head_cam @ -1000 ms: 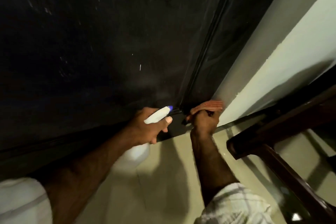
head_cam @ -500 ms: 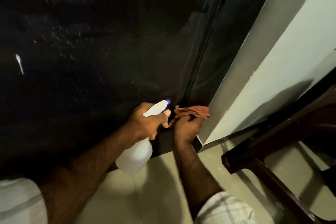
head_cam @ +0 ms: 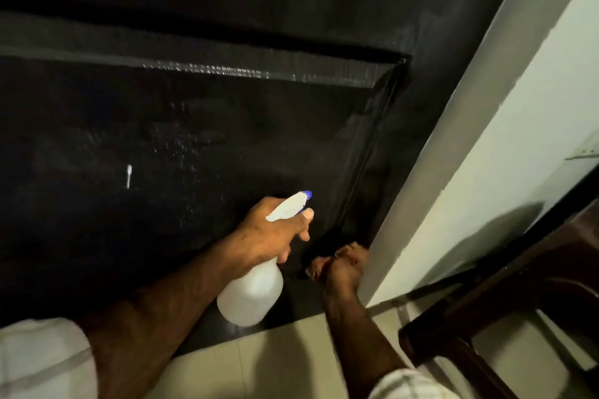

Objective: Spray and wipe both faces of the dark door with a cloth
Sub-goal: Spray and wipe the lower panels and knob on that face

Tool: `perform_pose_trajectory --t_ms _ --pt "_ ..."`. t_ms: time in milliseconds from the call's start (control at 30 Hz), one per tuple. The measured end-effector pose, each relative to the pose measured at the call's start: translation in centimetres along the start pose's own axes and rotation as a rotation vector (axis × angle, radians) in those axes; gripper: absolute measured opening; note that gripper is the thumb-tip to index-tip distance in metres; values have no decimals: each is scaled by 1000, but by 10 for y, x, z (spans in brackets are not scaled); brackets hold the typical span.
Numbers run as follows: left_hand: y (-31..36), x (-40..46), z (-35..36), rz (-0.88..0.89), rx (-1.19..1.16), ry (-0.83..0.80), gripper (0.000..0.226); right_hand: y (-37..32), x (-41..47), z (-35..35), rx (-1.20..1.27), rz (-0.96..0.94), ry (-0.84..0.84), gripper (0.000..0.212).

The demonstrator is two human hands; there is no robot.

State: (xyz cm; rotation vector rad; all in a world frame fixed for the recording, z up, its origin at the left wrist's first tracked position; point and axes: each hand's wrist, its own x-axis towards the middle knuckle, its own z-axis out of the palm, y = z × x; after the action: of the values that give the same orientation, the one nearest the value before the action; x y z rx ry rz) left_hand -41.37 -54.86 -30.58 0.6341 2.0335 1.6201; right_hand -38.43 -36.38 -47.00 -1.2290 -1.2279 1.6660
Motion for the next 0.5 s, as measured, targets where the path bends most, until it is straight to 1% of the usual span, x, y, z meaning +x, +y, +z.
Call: perform_pose_trajectory --t_ms 67,100,167,200,233,300,333,367,400,433,467,500 --pt "16 -7 -5 -12 -13 -18 28 -31 -16 1 24 37 -195 23" --pt "25 -8 -7 -3 -16 -21 28 -57 -22 4 7 -59 -176 29" --pt "48 -7 -10 43 -18 -12 30 -122 -38 17 48 -387 -48 45" --pt "61 -4 -10 69 -16 -7 30 -157 -44 23 44 -568 52 47" --pt "73 -1 -12 89 -16 -3 28 -188 -54 30 6 -745 111 46" --pt "96 3 -14 111 -15 -4 26 -232 -64 35 -84 -1046 138 41" --pt "104 4 -12 116 -7 -12 26 -241 -62 32 -117 -1146 136 39" --pt "111 4 -10 115 5 -16 27 -241 -60 27 -144 -1199 149 36" --pt "116 5 -8 112 9 -8 28 -227 -50 23 -154 -1201 145 36" --pt "118 5 -7 104 9 6 29 -210 -43 20 -156 -1117 144 39" --pt "120 4 -6 92 -2 21 30 -189 -38 19 -134 -962 136 48" --pt "121 3 -5 73 -19 28 28 -167 -36 13 -103 -730 122 57"
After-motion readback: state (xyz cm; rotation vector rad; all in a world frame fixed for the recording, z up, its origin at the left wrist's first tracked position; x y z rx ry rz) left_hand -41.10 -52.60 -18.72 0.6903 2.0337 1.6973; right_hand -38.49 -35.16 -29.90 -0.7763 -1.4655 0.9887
